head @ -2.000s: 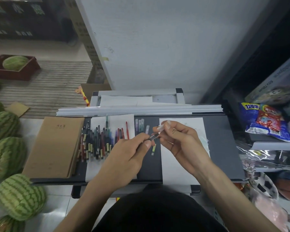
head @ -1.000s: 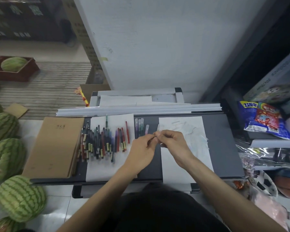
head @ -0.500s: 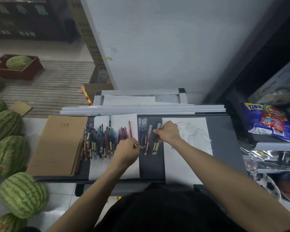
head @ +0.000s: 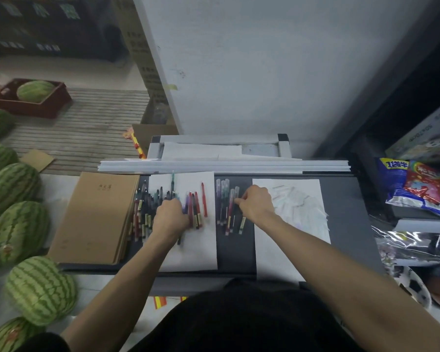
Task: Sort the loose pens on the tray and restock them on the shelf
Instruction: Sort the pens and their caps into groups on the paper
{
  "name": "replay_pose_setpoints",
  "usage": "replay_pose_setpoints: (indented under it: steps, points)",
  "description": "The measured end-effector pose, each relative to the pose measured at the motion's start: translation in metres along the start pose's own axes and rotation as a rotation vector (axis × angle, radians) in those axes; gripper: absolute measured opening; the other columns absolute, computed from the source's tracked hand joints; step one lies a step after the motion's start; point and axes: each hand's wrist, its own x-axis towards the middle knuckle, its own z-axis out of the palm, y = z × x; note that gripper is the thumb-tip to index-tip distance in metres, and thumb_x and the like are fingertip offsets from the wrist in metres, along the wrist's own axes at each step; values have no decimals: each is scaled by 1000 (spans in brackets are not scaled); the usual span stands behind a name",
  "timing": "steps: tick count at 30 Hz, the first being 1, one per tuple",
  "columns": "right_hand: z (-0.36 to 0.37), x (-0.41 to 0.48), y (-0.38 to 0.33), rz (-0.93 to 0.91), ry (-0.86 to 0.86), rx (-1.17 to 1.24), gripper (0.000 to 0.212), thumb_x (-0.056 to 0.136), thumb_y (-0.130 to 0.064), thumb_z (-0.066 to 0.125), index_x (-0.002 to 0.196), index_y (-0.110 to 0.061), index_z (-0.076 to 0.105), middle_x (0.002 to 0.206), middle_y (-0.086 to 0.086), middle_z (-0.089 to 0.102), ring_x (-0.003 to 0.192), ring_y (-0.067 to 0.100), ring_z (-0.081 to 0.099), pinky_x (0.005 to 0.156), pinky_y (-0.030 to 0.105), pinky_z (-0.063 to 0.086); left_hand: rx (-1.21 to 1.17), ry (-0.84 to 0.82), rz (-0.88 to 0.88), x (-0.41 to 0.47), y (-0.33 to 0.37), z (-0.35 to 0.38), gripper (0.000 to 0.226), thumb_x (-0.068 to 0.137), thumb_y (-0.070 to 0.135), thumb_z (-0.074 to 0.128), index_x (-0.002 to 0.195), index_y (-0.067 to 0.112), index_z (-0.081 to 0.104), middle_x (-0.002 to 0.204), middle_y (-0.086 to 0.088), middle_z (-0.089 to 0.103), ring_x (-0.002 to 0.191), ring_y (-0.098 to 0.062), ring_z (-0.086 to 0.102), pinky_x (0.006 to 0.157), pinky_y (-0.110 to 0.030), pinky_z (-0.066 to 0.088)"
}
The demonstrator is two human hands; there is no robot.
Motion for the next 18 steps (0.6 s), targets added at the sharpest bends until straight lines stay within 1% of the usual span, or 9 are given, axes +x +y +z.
replay_pose_setpoints:
  steps: [2,4,5,8,10,13,15,18]
  points:
    - [-7,-10,3,-51,3,-59,33,98,-40,65,80,-13,72,73,2,69,71,22,68,69,33,58,50,-15,1,0,3,1,21,93,13,67,76,10,57,74,-7,64,61,-19,63,48,-28,49]
    - [-16,-22,7,-103,-3,-171,29,101,-41,55,92,-17,70,84,1,70,81,24,68,71,32,54,77,-35,10,-1,6,4,21,90,15,70,76,10,56,74,-7,63,61,-19,63,49,-28,49]
    - [-20,-28,11,-130,1,-244,28,101,-40,51,96,-18,70,90,2,71,84,26,68,72,32,53,79,-45,7,0,5,4,21,88,14,72,75,10,56,74,-7,64,62,-19,63,51,-28,50]
    - [-31,-40,30,-196,48,-401,27,99,-33,46,105,-17,67,102,4,70,92,30,68,76,36,51,76,-47,-10,6,-1,8,19,88,16,74,78,9,59,74,-7,66,63,-20,68,59,-33,62]
    - [-37,-44,48,-220,81,-479,27,100,-31,44,111,-17,64,109,3,68,95,30,67,75,36,48,70,-40,-12,9,-5,9,20,91,21,75,81,10,61,73,-7,68,62,-20,69,60,-34,63]
    - [-49,-46,74,-183,102,-560,26,102,-30,43,119,-17,59,114,1,64,100,28,67,72,36,46,71,-30,-3,11,-11,12,24,93,26,75,80,10,63,71,-5,69,60,-19,70,61,-34,64]
    - [-55,-46,89,-131,89,-591,24,103,-29,43,118,-15,57,114,2,63,101,27,67,70,35,43,81,-17,3,11,-13,12,26,94,28,73,78,9,64,69,-6,68,59,-20,69,60,-33,62]
    - [-61,-44,104,-68,53,-591,23,102,-27,43,114,-12,56,112,3,62,100,28,66,71,34,41,91,7,10,7,-16,11,22,100,25,63,84,10,64,72,-5,67,61,-21,69,65,-35,63]
